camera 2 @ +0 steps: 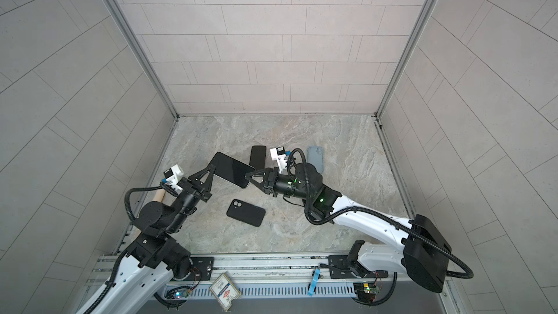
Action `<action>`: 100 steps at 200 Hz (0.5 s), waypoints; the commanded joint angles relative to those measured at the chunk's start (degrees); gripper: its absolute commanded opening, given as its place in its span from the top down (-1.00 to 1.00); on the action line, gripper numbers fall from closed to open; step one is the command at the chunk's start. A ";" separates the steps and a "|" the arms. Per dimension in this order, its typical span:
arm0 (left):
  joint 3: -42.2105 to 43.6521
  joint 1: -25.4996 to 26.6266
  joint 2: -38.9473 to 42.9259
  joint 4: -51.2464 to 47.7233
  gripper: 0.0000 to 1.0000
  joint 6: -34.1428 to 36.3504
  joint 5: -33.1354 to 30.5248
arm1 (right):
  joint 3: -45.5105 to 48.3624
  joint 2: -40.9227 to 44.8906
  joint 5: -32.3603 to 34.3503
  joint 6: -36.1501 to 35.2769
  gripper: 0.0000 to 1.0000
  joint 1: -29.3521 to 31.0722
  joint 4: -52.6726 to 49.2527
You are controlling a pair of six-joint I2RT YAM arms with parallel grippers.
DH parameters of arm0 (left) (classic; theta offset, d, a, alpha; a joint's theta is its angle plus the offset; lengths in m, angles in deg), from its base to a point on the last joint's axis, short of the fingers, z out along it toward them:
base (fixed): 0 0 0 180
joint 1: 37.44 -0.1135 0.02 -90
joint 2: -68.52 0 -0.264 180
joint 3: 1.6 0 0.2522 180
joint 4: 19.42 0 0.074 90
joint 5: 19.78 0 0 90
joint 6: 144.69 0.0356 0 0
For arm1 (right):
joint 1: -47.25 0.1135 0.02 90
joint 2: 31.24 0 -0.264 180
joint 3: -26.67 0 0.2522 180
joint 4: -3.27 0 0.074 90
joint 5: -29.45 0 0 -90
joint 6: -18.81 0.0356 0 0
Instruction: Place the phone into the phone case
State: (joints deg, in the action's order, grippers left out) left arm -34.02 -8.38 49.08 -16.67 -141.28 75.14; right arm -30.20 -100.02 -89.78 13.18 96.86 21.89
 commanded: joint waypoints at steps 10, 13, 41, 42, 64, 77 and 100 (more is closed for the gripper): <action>-2.01 0.16 1.05 0.89 1.00 -0.16 0.73 | -2.15 -0.40 0.68 0.16 0.94 0.24 2.60; -2.00 0.20 1.15 0.89 1.00 -0.16 0.78 | -2.21 -0.38 0.71 0.15 0.95 0.23 2.56; -1.83 0.21 1.94 0.08 1.00 -0.17 0.39 | -2.46 -0.29 1.00 0.04 1.00 0.25 2.17; -1.83 0.21 1.99 0.09 1.00 -0.17 0.37 | -2.44 -0.30 1.01 0.02 1.00 0.24 2.17; -2.54 0.08 3.46 -3.35 0.12 2.87 -0.67 | -2.70 0.66 1.22 -0.20 1.00 -0.66 0.65; -5.67 0.03 4.78 -11.99 -0.67 7.76 -1.15 | -3.26 2.39 1.15 -1.45 1.00 -2.25 -2.97; -13.65 0.03 2.59 -27.37 -1.00 18.29 -0.04 | -6.93 7.73 3.16 -9.80 1.00 -5.29 -21.85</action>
State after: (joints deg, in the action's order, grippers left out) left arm -39.74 -8.38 52.60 -29.63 -134.72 74.66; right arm -31.51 -98.99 -89.47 10.96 94.21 14.31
